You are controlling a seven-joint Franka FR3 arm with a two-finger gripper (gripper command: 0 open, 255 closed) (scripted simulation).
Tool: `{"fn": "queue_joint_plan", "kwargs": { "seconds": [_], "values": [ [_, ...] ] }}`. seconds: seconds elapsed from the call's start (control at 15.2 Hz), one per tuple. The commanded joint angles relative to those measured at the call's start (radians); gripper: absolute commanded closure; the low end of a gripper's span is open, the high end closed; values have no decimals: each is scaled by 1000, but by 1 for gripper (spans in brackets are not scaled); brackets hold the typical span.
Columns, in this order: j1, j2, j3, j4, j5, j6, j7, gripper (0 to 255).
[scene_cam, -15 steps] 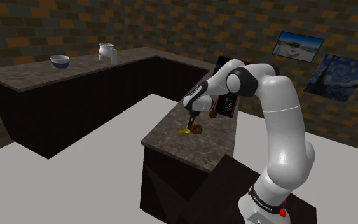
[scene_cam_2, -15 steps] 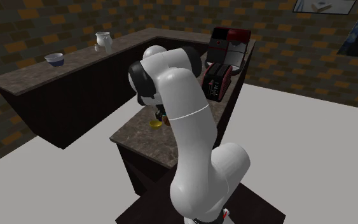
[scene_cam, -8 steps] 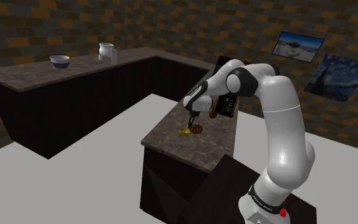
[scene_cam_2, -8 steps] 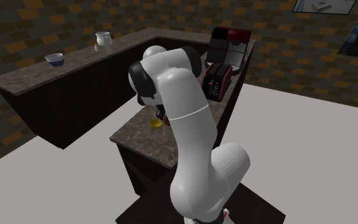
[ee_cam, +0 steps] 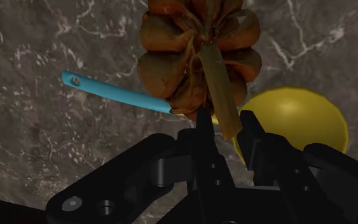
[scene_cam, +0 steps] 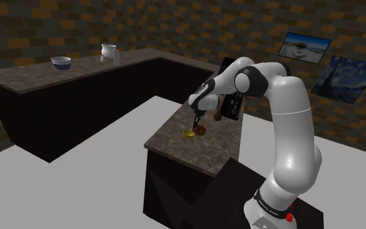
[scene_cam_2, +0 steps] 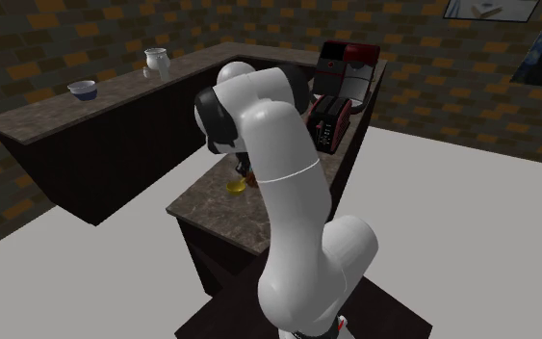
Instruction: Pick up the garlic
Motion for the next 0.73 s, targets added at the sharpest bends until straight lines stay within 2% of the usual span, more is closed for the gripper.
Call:
{"fn": "queue_joint_plan", "kwargs": {
  "seconds": [0.0,0.66],
  "values": [
    [9,-20,-10,-3,-11,-17,9,255],
    [36,-101,-47,-6,-56,-93,39,255]
  ]
}}
